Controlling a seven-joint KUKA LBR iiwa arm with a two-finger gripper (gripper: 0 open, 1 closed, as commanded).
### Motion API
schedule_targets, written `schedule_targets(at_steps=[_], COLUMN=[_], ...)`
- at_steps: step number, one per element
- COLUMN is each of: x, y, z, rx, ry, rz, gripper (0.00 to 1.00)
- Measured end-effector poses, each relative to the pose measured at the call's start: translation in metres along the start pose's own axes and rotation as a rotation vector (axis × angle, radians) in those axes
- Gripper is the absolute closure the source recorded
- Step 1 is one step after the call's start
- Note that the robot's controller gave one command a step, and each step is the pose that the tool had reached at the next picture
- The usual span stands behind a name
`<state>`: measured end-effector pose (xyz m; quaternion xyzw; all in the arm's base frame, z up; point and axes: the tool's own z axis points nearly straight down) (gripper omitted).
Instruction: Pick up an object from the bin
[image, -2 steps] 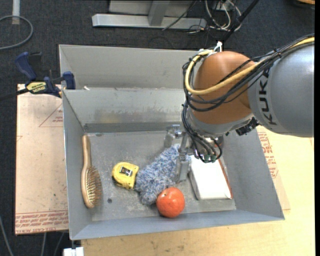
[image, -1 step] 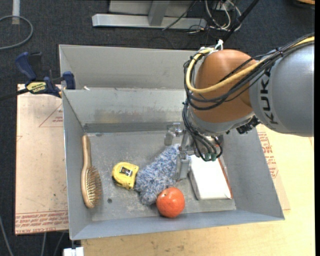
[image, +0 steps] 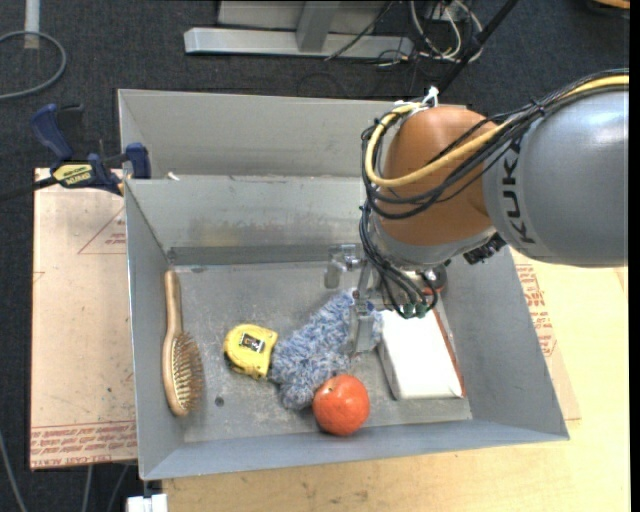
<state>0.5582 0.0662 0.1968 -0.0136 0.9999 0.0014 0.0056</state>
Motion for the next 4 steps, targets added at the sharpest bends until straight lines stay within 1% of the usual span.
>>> schedule_targets(at_steps=[1, 2, 3, 4], x=[-0.007, -0.050, -0.050, -0.062], y=[-0.001, -0.051, -0.051, -0.043], z=[0.064, 0.125, 0.125, -0.038], rx=[0.001, -0.001, -0.001, -0.001], ry=[0.006, -0.008, -0.008, -0.019], rz=[0.029, -0.118, -0.118, -0.117], gripper=[0.00, 1.00, 1.00, 1.00])
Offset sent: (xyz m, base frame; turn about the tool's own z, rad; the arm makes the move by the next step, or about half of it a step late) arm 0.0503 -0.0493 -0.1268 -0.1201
